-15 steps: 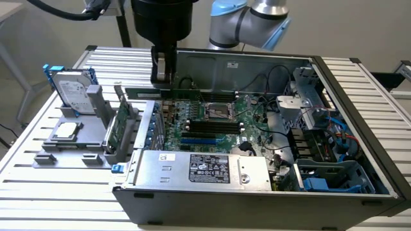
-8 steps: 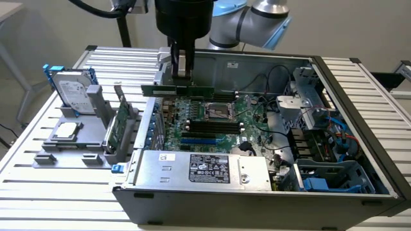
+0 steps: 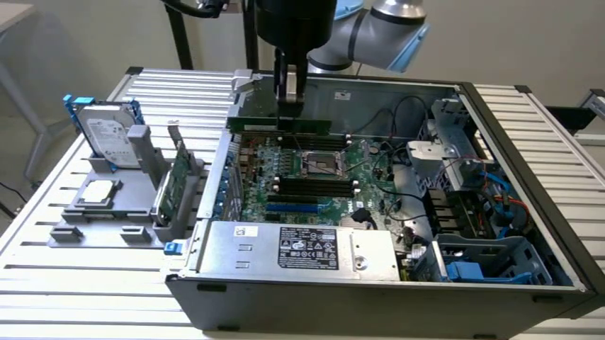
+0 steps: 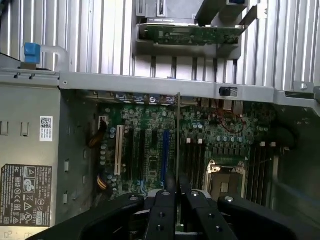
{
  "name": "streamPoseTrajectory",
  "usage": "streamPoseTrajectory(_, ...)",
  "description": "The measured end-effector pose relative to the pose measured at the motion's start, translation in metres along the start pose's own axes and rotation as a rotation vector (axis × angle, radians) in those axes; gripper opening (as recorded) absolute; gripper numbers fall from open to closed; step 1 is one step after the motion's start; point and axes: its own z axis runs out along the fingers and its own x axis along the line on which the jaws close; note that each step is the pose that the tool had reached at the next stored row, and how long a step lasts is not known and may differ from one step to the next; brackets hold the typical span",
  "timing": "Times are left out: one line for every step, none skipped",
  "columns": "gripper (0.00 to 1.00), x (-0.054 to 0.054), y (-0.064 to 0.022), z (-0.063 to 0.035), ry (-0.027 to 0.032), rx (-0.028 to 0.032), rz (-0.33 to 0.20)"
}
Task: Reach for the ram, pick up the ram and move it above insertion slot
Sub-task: 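Pick up the ram and move it above insertion slot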
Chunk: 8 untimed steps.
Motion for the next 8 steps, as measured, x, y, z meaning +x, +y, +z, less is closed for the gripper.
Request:
streamPoseTrajectory(0.14, -0.002, -0.0023, 0.0001, 0.0000, 0.0000, 0.000)
streamPoseTrajectory(0.14, -0.005, -0.0047, 0.0003, 0.0000, 0.0001, 0.000)
streamPoseTrajectory(0.14, -0.008, -0.0072, 0.0005, -0.0001, 0.0001, 0.000)
streamPoseTrajectory(0.14, -0.010, -0.0095, 0.0006, -0.0001, 0.0000, 0.000)
streamPoseTrajectory(0.14, -0.013, -0.0119, 0.0007, -0.0001, 0.0001, 0.000)
streamPoseTrajectory(0.14, -0.016, -0.0144, 0.0009, 0.0000, 0.0001, 0.000)
streamPoseTrajectory(0.14, -0.018, -0.0168, 0.0010, -0.0001, 0.0001, 0.000)
streamPoseTrajectory(0.14, -0.021, -0.0192, 0.0012, -0.0001, 0.0001, 0.000)
